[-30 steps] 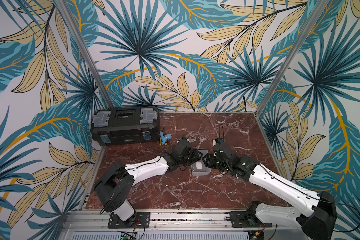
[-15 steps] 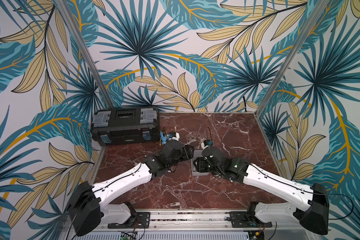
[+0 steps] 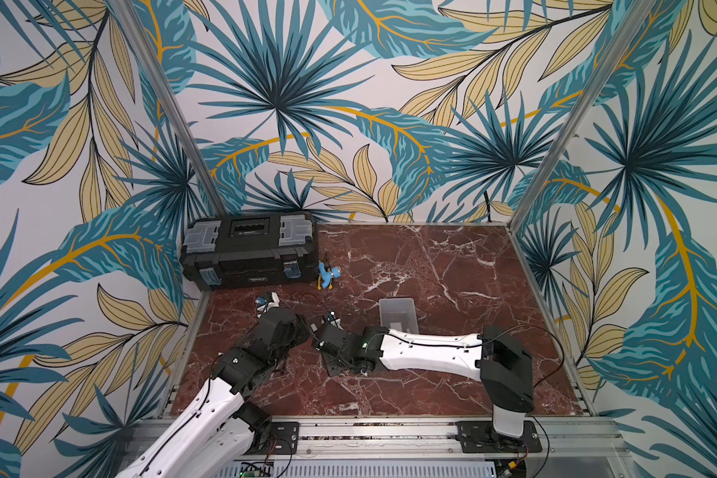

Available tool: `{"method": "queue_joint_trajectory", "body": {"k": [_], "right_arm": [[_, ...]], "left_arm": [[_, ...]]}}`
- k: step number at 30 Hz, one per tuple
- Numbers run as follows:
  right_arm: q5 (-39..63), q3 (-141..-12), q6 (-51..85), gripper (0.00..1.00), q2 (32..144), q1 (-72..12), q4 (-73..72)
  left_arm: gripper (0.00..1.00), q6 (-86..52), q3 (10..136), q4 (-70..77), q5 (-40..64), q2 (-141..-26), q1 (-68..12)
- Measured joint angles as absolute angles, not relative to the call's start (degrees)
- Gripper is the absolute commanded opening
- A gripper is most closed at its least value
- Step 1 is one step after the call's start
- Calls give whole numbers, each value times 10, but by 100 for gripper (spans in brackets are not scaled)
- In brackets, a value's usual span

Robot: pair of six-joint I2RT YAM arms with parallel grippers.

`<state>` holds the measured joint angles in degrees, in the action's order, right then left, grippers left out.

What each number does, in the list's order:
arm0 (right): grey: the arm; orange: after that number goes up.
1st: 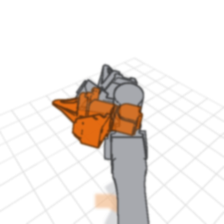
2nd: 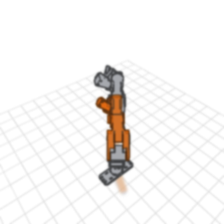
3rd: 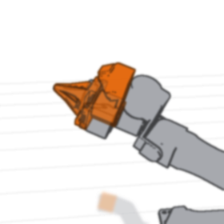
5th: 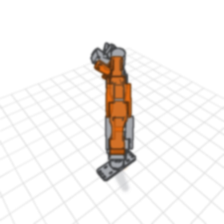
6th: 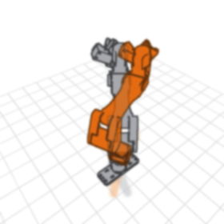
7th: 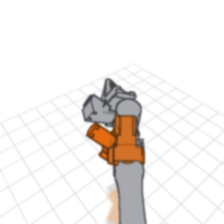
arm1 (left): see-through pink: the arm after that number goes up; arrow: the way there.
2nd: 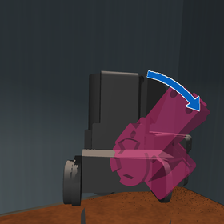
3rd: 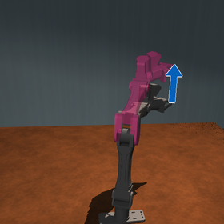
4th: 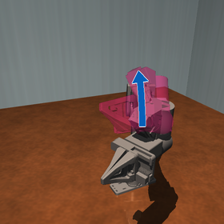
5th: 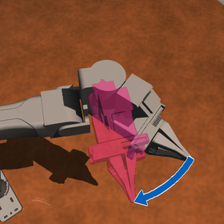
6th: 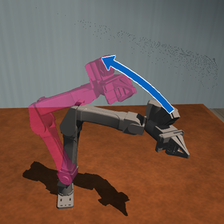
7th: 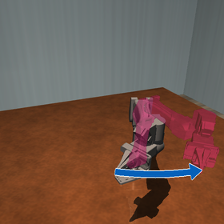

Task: Put the socket on the desktop into the storage box
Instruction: Pick up the socket head at the center of the board.

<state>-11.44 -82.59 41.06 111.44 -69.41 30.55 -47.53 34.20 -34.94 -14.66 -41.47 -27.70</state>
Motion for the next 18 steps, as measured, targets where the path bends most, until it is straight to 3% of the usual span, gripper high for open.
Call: {"method": "queue_joint_trajectory", "body": {"k": [18], "right_arm": [[-113, -867, 406, 45, 1171, -708, 352]], "left_arm": [[51, -499, 291, -333, -98, -415, -253]]}}
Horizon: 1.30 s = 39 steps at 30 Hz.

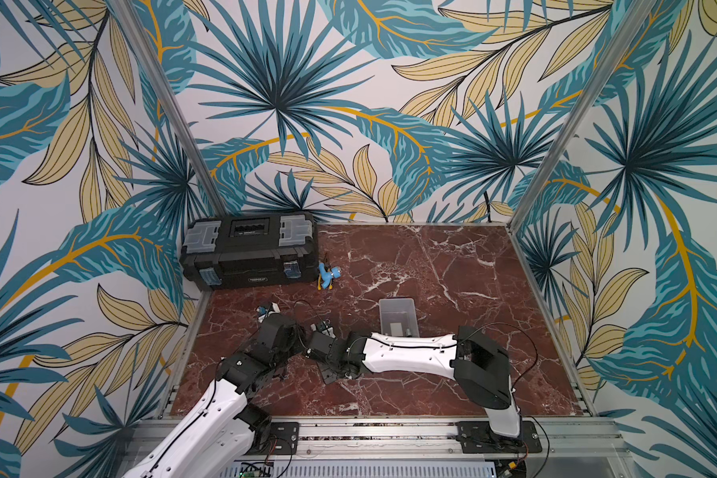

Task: Put the socket on the desktop into the storage box
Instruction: Pick up the socket head at the center of the board.

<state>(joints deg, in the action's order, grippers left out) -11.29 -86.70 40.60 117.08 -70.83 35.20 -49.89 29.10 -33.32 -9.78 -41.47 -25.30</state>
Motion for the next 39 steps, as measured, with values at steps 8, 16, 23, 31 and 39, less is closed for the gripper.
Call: {"method": "queue_joint_trajectory", "body": {"k": [8, 16, 23, 31, 39], "right_arm": [[-114, -884, 402, 42, 1203, -709, 359], [-119, -884, 402, 24, 1206, -709, 359], [-131, -884, 407, 33, 1206, -709, 359], [-131, -883, 408, 33, 1206, -709, 359], [-131, -882, 412, 22, 1206, -709, 359]], "left_arm": [[49, -500, 283, -314, -82, -417, -251], [49, -502, 279, -305, -72, -421, -250], [49, -504, 277, -302, -70, -421, -250], [48, -504, 272, -295, -61, -421, -250], [48, -508, 258, -287, -47, -421, -250]]}}
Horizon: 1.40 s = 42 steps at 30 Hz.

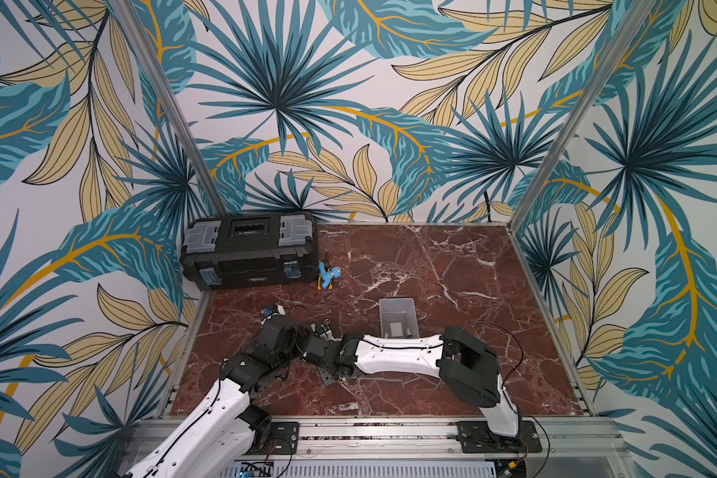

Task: Put the socket on the desktop into the storage box
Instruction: Pick up the socket head at the center of the board.

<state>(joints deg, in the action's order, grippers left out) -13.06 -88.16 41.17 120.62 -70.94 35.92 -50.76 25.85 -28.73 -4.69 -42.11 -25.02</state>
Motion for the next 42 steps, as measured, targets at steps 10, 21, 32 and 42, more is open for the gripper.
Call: {"method": "queue_joint_trajectory", "body": {"k": [10, 21, 32, 42], "right_arm": [[-132, -880, 418, 14, 1206, -709, 357], [-172, -811, 425, 0, 1150, -710, 352], [-187, -741, 444, 0, 952, -686, 298], [-116, -583, 479, 0, 753, -567, 214]], "left_arm": [[49, -508, 258, -283, -47, -421, -250], [52, -502, 255, -278, -41, -427, -250], [54, -486, 251, -212, 46, -464, -249], [55, -457, 251, -94, 138, -476, -302]]}}
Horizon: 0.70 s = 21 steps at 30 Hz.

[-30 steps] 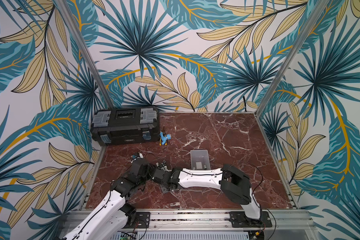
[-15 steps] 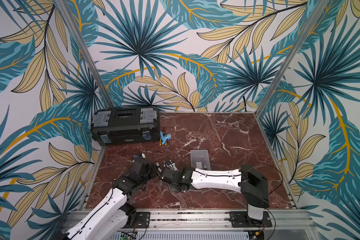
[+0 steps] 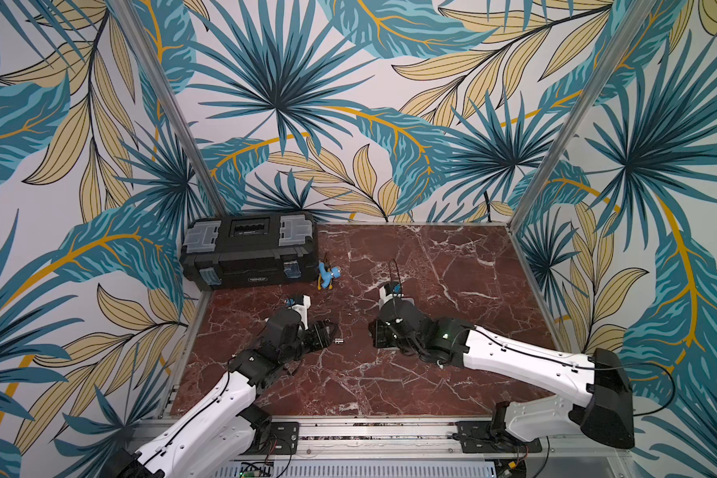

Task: Put the socket on the desktop into the storage box
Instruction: Pick up the socket head at the center of the board.

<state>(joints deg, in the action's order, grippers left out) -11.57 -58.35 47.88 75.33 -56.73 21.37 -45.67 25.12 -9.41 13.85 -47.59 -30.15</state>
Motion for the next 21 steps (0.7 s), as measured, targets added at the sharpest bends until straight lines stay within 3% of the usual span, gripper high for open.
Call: {"method": "queue_joint_trajectory", "body": {"k": [9, 21], "right_arm": [[-23, -496, 519, 0, 673, -480, 145], [50, -461, 558, 0, 659, -423, 84]], "left_arm": [[48, -428, 251, -5, 169, -491, -374], [48, -390, 252, 49, 178, -496, -426]]}}
